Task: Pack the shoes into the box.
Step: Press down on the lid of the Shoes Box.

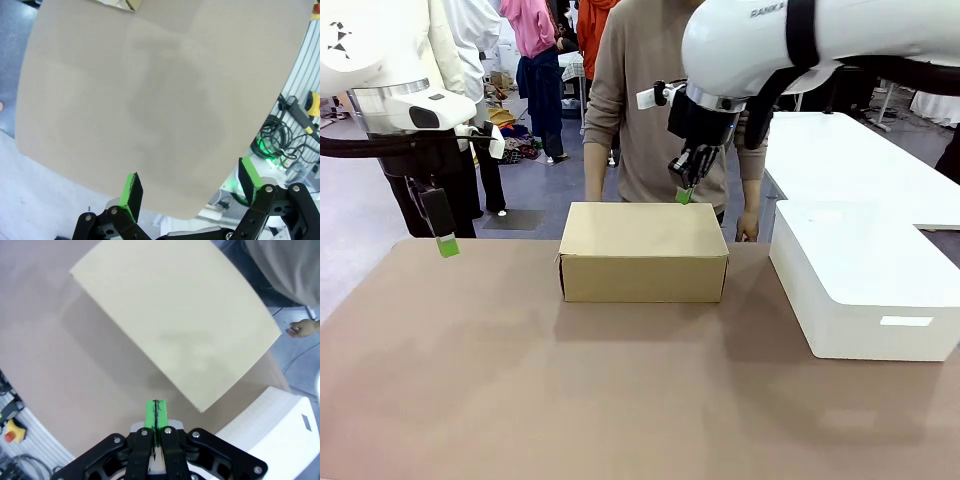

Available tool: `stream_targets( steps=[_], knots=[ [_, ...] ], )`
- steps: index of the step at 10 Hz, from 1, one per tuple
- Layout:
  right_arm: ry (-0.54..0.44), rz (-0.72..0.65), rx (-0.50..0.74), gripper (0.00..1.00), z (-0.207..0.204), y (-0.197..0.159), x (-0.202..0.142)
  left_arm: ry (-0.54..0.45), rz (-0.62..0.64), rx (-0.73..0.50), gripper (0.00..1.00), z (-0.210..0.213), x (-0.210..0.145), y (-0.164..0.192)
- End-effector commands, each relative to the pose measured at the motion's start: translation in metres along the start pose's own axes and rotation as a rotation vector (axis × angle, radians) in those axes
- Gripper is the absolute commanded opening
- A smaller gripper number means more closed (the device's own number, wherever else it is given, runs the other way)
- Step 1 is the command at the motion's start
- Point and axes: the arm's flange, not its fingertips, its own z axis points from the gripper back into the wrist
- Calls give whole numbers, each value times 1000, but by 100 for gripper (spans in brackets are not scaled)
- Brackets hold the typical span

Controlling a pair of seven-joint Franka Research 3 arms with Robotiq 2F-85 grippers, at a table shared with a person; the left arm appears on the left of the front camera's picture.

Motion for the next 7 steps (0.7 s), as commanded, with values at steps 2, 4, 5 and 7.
stream_targets(
  steps=[2,4,5,7],
  knots=[
    [-26,74,28,0,17,8,-60,11,10,9,100,1,-3,-1],
    [21,64,40,40,27,13,-93,11,10,9,100,1,-3,-1],
    [20,58,50,60,30,15,-105,11,10,9,100,1,-3,-1],
    [25,39,49,100,32,21,-129,11,10,9,100,1,-3,-1]
  ],
)
